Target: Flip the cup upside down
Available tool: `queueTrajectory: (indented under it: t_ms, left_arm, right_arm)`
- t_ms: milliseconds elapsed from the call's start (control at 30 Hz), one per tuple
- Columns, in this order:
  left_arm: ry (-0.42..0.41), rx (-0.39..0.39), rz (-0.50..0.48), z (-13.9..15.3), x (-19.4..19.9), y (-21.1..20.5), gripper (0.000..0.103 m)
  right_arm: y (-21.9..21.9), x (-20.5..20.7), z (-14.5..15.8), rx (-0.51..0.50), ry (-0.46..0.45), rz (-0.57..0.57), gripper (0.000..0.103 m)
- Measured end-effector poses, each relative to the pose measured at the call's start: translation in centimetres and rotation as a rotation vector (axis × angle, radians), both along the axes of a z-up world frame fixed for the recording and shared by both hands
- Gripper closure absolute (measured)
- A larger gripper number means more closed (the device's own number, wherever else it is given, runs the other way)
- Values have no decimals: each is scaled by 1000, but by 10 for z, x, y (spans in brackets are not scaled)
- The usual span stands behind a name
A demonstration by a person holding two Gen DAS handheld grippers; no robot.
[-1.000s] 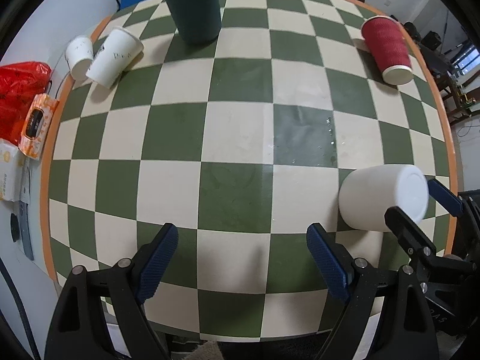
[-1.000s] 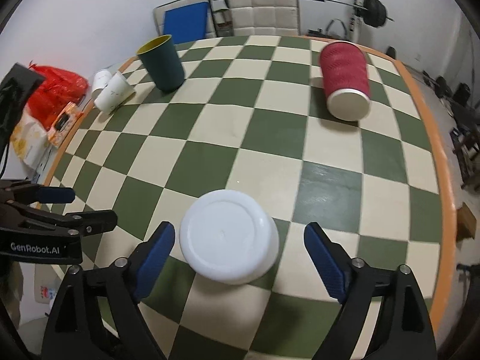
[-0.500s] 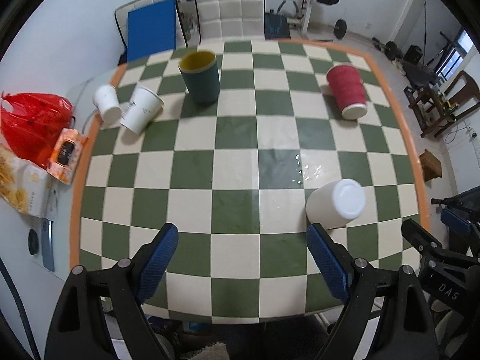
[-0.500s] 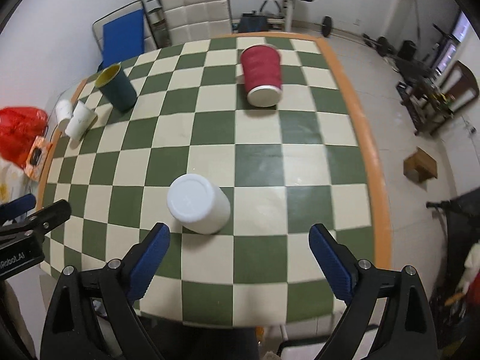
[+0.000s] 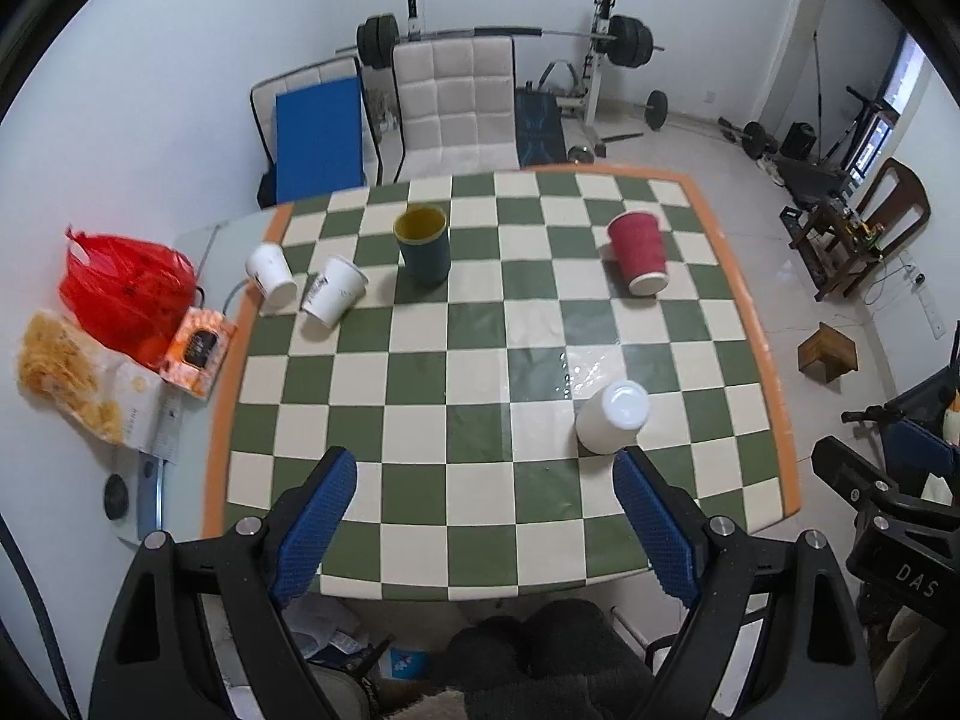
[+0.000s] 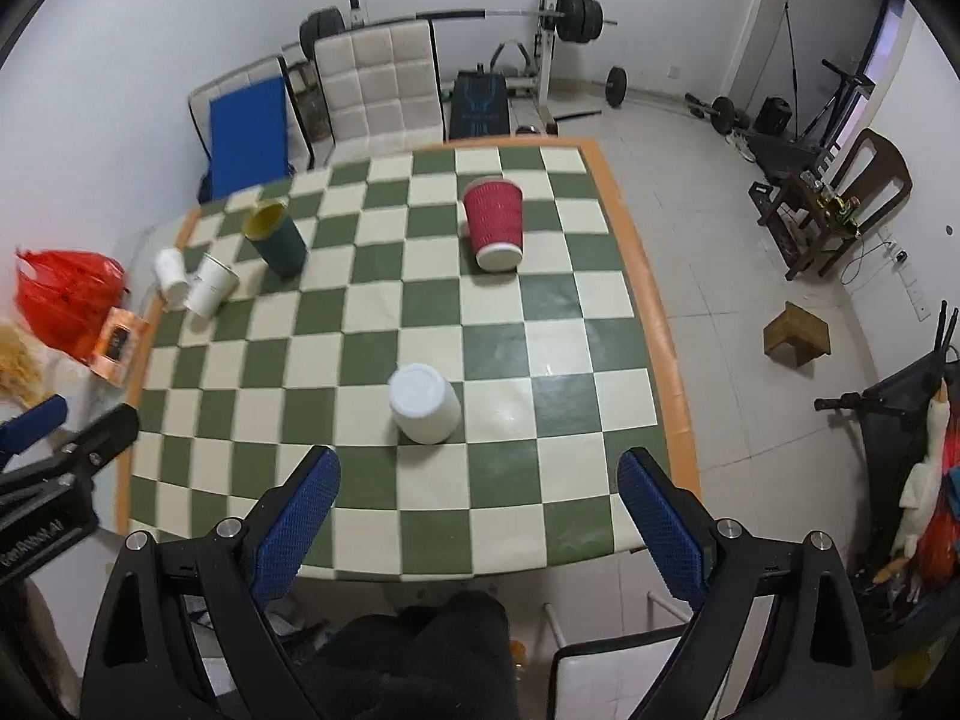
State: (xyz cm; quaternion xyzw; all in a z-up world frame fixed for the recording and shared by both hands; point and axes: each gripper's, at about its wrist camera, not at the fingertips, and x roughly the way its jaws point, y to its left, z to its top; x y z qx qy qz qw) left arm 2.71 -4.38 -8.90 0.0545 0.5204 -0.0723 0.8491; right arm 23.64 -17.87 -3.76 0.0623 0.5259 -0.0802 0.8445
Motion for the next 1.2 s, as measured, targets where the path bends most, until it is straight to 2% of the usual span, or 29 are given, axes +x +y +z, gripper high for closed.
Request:
queueTrajectory:
  t_ms: [133, 267, 433, 567, 833, 1200]
  left_arm:
    - [-38, 9, -15, 32, -18, -8, 15]
    - [-69, -19, -4, 60, -34, -10, 15]
    - [-76, -62, 18, 79, -47, -10, 15]
    - [-80, -60, 39, 85, -54, -11, 15]
    - [-77, -59, 54, 87, -58, -13, 15]
    - [-84, -43, 59, 88, -65, -16, 15]
  right_arm:
    - [3, -20, 36, 22, -39, 0, 7]
    - [3, -42, 67, 20, -71, 1, 7]
    - [-6, -61, 95, 9, -85, -7, 7]
    - [-13, -68, 111, 1, -92, -1, 7]
    - [-17, -69, 121, -5, -86, 34, 7]
    - [-19, -58, 116, 14, -77, 51, 7]
